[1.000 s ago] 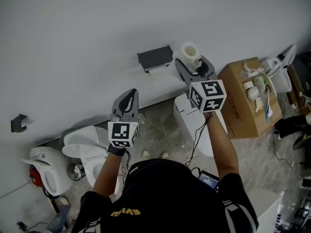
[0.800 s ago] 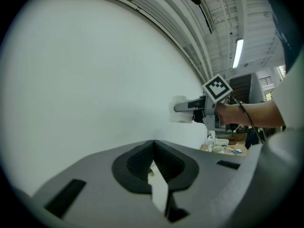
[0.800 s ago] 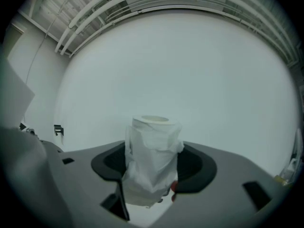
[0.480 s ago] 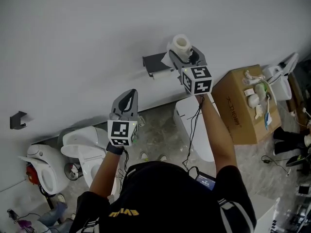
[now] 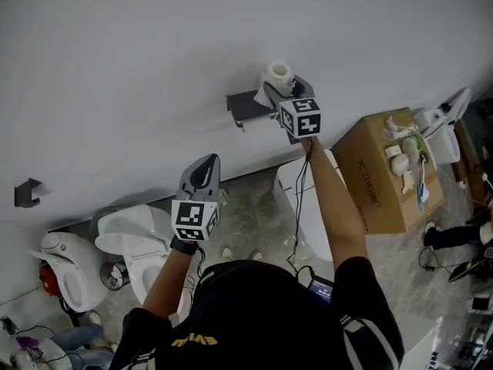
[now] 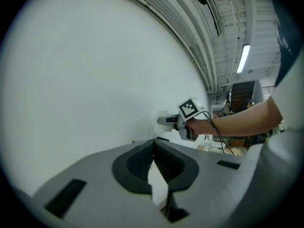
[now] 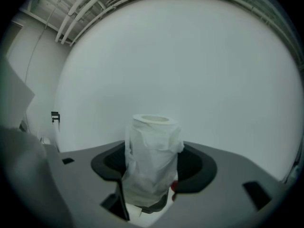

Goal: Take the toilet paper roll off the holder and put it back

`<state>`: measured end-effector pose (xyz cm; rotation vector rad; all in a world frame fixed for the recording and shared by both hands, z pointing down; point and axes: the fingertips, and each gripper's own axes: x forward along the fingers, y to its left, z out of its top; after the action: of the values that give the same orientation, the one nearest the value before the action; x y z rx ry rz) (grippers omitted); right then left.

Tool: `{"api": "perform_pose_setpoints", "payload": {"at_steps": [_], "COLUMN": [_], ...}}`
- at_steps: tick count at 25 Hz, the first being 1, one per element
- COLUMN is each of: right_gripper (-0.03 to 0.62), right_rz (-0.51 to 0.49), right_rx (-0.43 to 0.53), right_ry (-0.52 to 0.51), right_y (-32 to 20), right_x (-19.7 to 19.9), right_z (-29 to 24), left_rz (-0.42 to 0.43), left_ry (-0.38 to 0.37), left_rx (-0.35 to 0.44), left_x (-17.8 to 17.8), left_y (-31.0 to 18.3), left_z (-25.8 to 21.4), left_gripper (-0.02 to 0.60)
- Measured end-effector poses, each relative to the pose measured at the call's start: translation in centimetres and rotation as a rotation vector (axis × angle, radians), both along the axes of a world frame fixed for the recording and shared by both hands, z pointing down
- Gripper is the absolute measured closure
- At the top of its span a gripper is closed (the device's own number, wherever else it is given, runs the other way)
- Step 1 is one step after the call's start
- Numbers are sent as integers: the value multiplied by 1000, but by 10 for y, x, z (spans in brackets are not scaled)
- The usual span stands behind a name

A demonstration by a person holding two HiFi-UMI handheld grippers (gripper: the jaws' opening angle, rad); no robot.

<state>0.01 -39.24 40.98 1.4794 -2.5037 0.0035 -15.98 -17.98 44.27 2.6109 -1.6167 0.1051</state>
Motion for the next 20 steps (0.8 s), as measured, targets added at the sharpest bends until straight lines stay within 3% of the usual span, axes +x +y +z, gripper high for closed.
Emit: {"api": "perform_pose_setpoints", "payload": {"at_steps": [20], "right_gripper": [318], "right_rz": [-11], "right_rx": [-3], "right_ry": [34], "right_y": [-11], "right_x": [-32], "right_z": [32], "left_rz": [6], "left_ry": [-11], "left_rx": [-20], "left_x": [-2], "left_y": [15], "left_z": [10], "left_gripper": [570]}}
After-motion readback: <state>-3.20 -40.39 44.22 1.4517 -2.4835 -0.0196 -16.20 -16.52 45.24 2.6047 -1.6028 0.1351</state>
